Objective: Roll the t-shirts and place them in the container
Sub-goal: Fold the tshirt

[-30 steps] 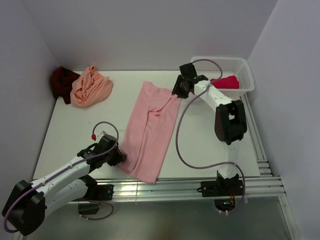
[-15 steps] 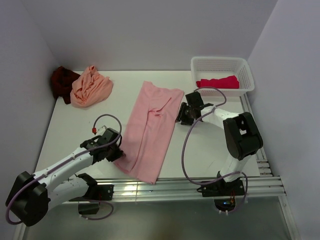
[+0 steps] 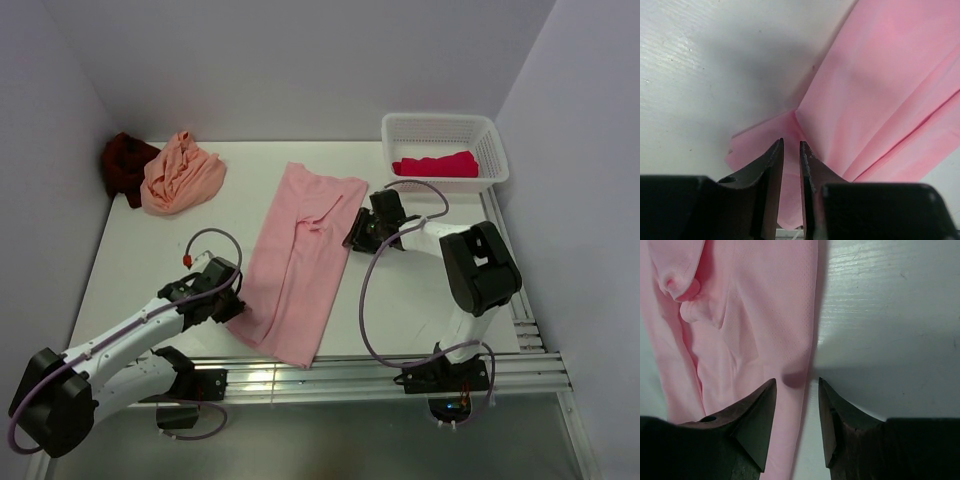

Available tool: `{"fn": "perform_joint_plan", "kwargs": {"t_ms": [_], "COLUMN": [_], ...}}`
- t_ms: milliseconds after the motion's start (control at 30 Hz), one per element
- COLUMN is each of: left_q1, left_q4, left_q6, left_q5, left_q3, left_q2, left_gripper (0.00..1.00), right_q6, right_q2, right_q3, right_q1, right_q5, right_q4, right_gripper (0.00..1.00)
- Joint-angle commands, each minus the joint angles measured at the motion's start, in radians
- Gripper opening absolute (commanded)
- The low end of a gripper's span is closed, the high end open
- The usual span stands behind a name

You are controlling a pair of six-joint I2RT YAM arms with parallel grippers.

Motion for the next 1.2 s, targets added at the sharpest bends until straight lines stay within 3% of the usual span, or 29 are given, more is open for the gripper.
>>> {"fn": "perform_joint_plan", "kwargs": {"t_ms": [0, 133, 400, 633, 733, 833, 900, 1000, 1033, 1067, 1167], "left_q1": [-0.006, -0.006, -0.006, -0.004, -0.006, -0.006, -0.004, -0.006, -0.004, -0.004, -0.004], "left_q4": [0.027, 0.065, 0.065, 0.099, 0.116, 0.140, 0.140, 0.121, 0.119, 0.116, 0.127], "left_q6": [0.023, 0.015, 0.009, 0.044, 0.058, 0.070, 0.072, 0.066, 0.064, 0.063, 0.055], "left_q5": [0.003, 0.003, -0.040, -0.036, -0.021, -0.004, 0.012, 0.013, 0.013, 0.013, 0.030], "left_q3": [-0.016, -0.053, -0.048, 0.027, 0.051, 0.064, 0.068, 0.061, 0.056, 0.050, 0.027], "left_q2": [0.008, 0.016, -0.025, 0.090, 0.137, 0.157, 0.153, 0.116, 0.102, 0.073, 0.035], "left_gripper": [0.24, 0.22, 0.22, 0.21, 0.23, 0.25, 0.27, 0.28, 0.29, 0.29, 0.33], "right_q6": [0.034, 0.046, 0.044, 0.008, 0.000, -0.009, -0.032, -0.060, -0.066, -0.078, -0.095], "right_q2": [0.033, 0.086, 0.145, 0.255, 0.336, 0.415, 0.419, 0.345, 0.314, 0.280, 0.133], "right_q3": [0.013, 0.064, 0.173, 0.392, 0.516, 0.645, 0.696, 0.660, 0.637, 0.609, 0.462], "right_q1": [0.009, 0.009, -0.002, -0.045, -0.078, -0.097, -0.103, -0.103, -0.101, -0.101, -0.098], "right_q5": [-0.001, 0.023, 0.060, 0.054, 0.020, -0.015, -0.030, -0.038, -0.035, -0.035, -0.021], "right_q4": [0.048, 0.013, -0.038, -0.163, -0.225, -0.275, -0.295, -0.301, -0.300, -0.294, -0.272], "right_gripper": [0.46, 0.39, 0.07, 0.05, 0.08, 0.20, 0.33, 0.52, 0.53, 0.66, 0.66]}}
